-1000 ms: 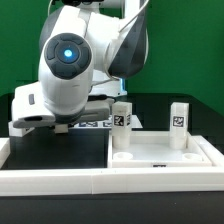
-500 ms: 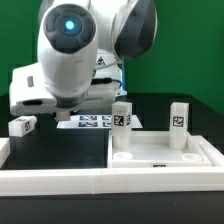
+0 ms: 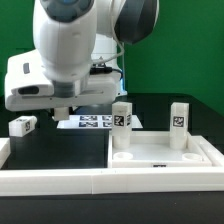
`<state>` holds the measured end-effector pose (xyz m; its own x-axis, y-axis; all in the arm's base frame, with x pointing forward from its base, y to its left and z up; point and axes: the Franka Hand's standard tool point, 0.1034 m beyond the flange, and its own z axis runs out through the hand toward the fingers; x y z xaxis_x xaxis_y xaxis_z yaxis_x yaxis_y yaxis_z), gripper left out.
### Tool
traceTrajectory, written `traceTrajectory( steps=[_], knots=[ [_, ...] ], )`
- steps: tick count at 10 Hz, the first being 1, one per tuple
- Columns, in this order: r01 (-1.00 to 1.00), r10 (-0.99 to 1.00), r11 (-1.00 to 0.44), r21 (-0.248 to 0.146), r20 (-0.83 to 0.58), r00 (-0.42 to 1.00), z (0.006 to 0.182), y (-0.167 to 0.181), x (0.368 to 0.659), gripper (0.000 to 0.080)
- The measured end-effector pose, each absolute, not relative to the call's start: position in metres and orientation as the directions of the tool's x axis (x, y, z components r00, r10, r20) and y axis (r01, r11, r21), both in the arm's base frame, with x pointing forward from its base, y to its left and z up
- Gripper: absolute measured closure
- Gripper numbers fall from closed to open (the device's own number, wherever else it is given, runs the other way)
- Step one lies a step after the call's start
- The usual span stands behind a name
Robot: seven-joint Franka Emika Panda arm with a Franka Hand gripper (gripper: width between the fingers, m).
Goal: Assemble square table
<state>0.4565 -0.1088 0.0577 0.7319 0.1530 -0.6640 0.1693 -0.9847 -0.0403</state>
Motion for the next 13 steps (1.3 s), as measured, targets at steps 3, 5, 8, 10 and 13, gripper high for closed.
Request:
traceTrajectory(
  steps=[3,5,8,10,13],
  knots=[
    [0.147,0.146,-0.988,-0.043,-0.546,0.825,0.074,-0.103,0.479,0.0508],
    [0.161,0.154,-0.987,-0.02,-0.435,0.887,0.081,-0.102,0.49,0.0508],
    [0.179,0.171,-0.984,0.012,-0.236,0.957,0.079,-0.108,0.495,0.0508],
    [0.169,0.164,-0.985,0.011,-0.193,0.967,0.089,-0.099,0.507,0.0508],
    [0.155,0.15,-0.988,0.014,-0.172,0.974,0.111,-0.069,0.544,0.0508]
  ],
)
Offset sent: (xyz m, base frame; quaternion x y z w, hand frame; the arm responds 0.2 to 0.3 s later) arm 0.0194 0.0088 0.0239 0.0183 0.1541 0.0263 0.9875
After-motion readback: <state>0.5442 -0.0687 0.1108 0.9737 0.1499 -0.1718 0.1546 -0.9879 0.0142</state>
